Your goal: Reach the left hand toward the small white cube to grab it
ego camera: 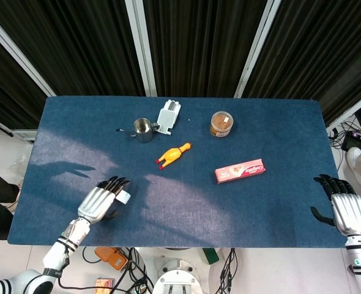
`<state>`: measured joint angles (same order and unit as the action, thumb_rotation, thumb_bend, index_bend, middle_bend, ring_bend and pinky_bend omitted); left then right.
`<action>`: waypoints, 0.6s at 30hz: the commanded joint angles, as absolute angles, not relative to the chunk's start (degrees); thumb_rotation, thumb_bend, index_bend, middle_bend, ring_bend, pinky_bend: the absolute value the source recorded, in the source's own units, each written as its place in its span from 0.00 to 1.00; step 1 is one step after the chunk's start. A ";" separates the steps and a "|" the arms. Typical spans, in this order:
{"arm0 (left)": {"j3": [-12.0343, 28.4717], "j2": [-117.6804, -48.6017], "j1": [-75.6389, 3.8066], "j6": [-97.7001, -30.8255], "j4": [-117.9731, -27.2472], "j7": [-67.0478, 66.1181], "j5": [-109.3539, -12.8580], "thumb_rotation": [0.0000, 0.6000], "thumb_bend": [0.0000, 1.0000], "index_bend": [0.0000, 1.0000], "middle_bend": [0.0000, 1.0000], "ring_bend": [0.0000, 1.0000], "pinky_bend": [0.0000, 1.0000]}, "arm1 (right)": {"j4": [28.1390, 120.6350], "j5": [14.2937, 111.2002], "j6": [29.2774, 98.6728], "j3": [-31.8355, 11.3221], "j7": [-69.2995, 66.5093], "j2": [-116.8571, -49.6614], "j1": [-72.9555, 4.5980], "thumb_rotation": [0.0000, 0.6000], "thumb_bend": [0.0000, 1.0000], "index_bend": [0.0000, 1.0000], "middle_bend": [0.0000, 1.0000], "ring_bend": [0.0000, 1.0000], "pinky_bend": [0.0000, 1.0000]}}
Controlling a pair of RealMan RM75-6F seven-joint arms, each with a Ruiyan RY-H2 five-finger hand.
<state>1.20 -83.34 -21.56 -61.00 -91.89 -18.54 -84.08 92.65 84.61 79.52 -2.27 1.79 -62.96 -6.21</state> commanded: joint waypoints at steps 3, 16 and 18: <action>1.49 -84.78 -22.98 -59.71 -91.07 -18.64 -83.23 1.00 0.25 0.15 0.08 0.07 0.23 | 92.62 84.54 79.49 -2.29 1.83 -63.00 -6.23 1.00 0.39 0.27 0.22 0.24 0.21; 2.02 -87.07 -25.67 -58.27 -88.18 -18.37 -81.74 1.00 0.26 0.26 0.09 0.09 0.23 | 92.52 84.39 79.42 -2.34 1.72 -62.95 -6.28 1.00 0.39 0.27 0.22 0.24 0.21; 2.13 -87.13 -25.97 -58.10 -87.78 -18.30 -81.40 1.00 0.25 0.26 0.09 0.09 0.23 | 92.49 84.41 79.38 -2.32 1.73 -62.95 -6.30 1.00 0.39 0.27 0.22 0.24 0.21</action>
